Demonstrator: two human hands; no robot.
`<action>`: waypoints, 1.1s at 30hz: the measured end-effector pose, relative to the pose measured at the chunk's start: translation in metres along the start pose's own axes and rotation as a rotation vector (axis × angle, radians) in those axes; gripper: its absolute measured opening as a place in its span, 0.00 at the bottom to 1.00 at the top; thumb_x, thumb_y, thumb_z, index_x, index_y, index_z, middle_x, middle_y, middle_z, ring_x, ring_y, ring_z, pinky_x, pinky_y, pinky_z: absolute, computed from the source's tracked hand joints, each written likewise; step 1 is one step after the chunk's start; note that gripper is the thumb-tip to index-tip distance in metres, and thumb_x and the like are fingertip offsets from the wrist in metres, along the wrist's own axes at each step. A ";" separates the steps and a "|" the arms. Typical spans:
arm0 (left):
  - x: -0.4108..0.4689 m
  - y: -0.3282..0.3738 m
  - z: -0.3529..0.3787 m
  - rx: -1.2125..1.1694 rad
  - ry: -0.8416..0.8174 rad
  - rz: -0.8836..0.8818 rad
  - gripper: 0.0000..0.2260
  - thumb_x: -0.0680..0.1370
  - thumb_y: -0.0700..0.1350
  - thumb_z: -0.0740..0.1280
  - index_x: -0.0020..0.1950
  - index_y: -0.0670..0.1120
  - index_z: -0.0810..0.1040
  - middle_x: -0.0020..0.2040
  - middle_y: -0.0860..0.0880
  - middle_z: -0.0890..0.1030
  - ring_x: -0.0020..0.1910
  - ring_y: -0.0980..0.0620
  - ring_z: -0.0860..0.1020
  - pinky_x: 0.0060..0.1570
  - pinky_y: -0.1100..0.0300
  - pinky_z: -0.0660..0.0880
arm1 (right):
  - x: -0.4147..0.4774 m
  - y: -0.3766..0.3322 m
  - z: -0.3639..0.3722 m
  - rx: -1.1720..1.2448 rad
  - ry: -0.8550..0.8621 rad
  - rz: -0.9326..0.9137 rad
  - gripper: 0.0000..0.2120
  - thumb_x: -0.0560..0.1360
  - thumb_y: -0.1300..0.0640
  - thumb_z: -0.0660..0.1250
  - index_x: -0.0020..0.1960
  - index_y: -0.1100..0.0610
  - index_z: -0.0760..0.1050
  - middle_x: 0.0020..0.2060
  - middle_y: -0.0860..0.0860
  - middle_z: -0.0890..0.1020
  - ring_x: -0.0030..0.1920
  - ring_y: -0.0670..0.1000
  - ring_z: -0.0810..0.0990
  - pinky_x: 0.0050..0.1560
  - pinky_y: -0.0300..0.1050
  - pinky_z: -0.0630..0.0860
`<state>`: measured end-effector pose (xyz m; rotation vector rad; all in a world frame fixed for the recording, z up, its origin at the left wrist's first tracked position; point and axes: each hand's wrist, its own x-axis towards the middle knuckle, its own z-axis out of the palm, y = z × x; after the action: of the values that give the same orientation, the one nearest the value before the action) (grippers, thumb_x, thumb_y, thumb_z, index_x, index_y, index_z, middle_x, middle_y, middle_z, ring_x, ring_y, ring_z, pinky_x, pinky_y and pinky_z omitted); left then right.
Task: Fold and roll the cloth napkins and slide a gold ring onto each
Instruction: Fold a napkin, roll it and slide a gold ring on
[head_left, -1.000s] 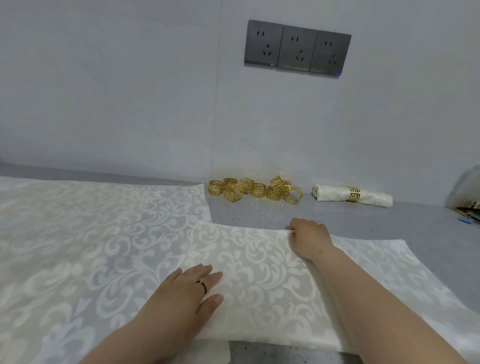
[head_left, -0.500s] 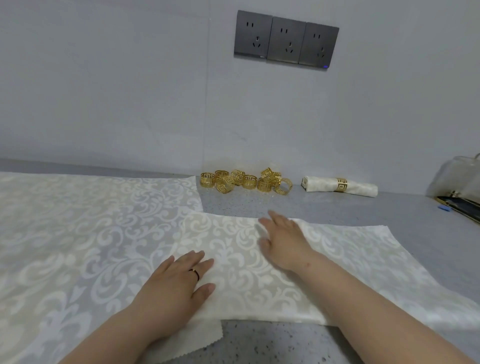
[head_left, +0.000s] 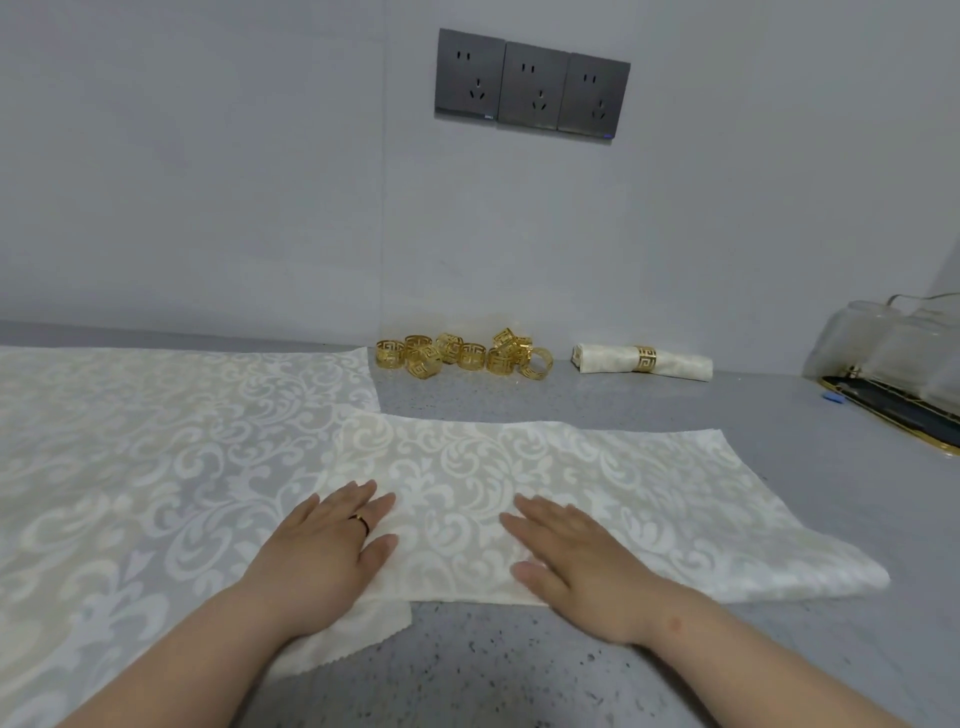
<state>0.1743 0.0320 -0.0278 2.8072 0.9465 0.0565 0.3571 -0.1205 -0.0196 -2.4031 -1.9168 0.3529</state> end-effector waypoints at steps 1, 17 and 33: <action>0.000 -0.001 0.000 0.003 0.001 -0.007 0.23 0.82 0.54 0.44 0.76 0.52 0.44 0.76 0.54 0.43 0.75 0.58 0.41 0.71 0.61 0.38 | -0.002 0.015 -0.002 -0.013 -0.002 0.026 0.53 0.53 0.27 0.26 0.75 0.47 0.43 0.75 0.45 0.43 0.69 0.37 0.38 0.66 0.34 0.34; -0.006 -0.009 -0.011 -0.062 0.308 -0.386 0.26 0.77 0.59 0.58 0.72 0.50 0.60 0.63 0.52 0.73 0.64 0.50 0.69 0.61 0.58 0.64 | -0.058 0.108 -0.019 -0.032 0.019 0.654 0.27 0.81 0.44 0.41 0.75 0.52 0.37 0.75 0.50 0.43 0.75 0.50 0.44 0.74 0.46 0.43; -0.036 -0.034 -0.032 -0.142 0.099 -0.487 0.11 0.75 0.52 0.65 0.36 0.48 0.69 0.37 0.52 0.75 0.40 0.52 0.75 0.37 0.62 0.66 | -0.103 0.061 -0.016 -0.109 0.014 0.625 0.44 0.66 0.26 0.34 0.75 0.50 0.38 0.76 0.50 0.44 0.76 0.49 0.46 0.75 0.46 0.44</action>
<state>0.1222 0.0418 -0.0021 2.3923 1.5524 0.1886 0.3975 -0.2328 0.0007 -3.0183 -1.1553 0.2507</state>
